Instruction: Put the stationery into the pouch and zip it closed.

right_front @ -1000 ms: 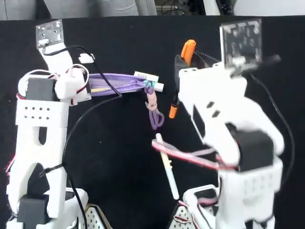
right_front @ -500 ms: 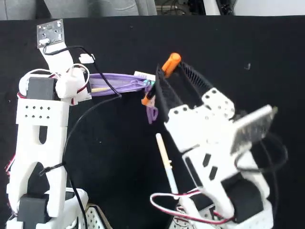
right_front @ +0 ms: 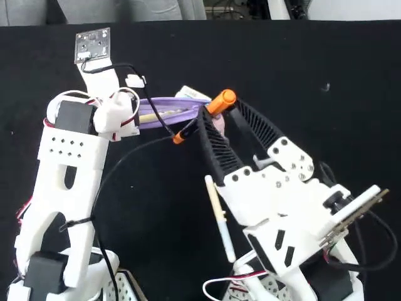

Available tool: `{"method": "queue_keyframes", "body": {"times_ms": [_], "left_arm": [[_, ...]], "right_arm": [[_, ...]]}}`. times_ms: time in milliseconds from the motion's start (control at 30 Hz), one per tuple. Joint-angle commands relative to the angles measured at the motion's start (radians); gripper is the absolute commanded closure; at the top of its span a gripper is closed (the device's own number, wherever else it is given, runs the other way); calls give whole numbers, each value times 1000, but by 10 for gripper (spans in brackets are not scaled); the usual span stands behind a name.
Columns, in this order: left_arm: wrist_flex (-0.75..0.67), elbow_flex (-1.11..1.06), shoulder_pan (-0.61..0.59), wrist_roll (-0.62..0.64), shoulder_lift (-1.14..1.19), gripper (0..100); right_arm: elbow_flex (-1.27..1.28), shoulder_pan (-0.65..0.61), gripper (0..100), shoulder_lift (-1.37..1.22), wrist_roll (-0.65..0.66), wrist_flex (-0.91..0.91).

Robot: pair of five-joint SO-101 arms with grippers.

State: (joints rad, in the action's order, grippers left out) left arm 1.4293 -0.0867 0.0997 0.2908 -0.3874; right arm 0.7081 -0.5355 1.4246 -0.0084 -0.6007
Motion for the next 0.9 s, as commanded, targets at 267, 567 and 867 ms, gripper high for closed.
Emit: {"method": "queue_keyframes", "body": {"times_ms": [267,567,867], "left_arm": [[-12,53,18,12,-6,970],[-12,48,15,12,-6,970],[-12,45,13,12,-6,970]], "right_arm": [[243,-12,988,2,8,338],[321,-8,988,2,9,400],[473,-9,988,-82,126,425]]}}
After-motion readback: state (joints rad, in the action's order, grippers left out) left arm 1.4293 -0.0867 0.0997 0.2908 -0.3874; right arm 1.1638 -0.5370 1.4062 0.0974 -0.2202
